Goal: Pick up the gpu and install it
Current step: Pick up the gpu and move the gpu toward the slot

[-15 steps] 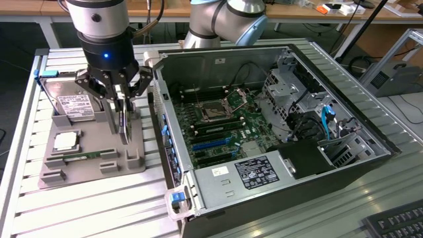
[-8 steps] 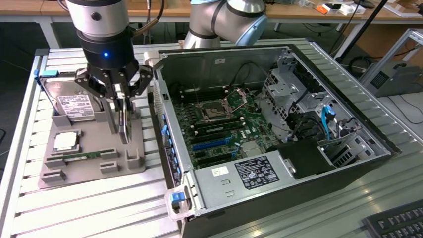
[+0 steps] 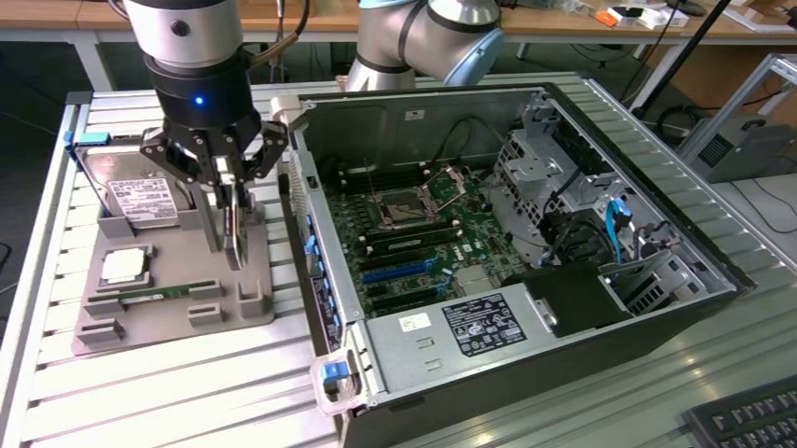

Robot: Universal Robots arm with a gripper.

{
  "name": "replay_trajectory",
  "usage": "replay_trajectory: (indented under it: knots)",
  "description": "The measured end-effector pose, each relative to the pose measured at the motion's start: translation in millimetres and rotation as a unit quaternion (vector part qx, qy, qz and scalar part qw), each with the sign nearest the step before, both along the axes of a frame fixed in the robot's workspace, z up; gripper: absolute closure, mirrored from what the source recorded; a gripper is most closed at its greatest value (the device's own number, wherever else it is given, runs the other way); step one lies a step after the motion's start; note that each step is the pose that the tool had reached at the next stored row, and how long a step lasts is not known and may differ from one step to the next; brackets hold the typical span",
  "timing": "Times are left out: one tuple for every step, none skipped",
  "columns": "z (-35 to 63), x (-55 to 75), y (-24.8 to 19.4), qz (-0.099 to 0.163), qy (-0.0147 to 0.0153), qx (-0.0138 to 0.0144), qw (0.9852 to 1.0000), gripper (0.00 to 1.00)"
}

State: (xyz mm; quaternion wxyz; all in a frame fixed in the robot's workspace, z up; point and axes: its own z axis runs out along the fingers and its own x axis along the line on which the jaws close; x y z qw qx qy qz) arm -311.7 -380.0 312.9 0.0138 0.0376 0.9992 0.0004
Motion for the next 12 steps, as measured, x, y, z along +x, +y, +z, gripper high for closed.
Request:
replay_trajectory:
  knots:
    - [0.2, 0.0, 0.0, 0.000, 0.0000, 0.0000, 1.0000, 0.73]
    - [0.5, 0.0, 0.0, 0.000, 0.0000, 0.0000, 1.0000, 0.73]
    - [0.8, 0.0, 0.0, 0.000, 0.0000, 0.0000, 1.0000, 0.73]
    - [1.0, 0.0, 0.0, 0.000, -0.0001, 0.0000, 1.0000, 0.73]
    - [1.3, 0.0, 0.0, 0.000, 0.0000, 0.0000, 1.0000, 0.73]
    - [1.5, 0.0, 0.0, 0.000, 0.0000, 0.0000, 1.0000, 0.73]
    - [1.7, 0.0, 0.0, 0.000, -0.0001, 0.0000, 1.0000, 0.73]
    - [1.8, 0.0, 0.0, 0.000, -0.0001, 0.0001, 1.0000, 0.73]
    - [2.1, 0.0, 0.0, 0.000, 0.0000, 0.0000, 1.0000, 0.73]
    - [2.3, 0.0, 0.0, 0.000, 0.0000, 0.0000, 1.0000, 0.73]
    - [2.5, 0.0, 0.0, 0.000, 0.0000, 0.0000, 1.0000, 0.73]
    - [2.7, 0.0, 0.0, 0.000, 0.0000, 0.0000, 1.0000, 0.73]
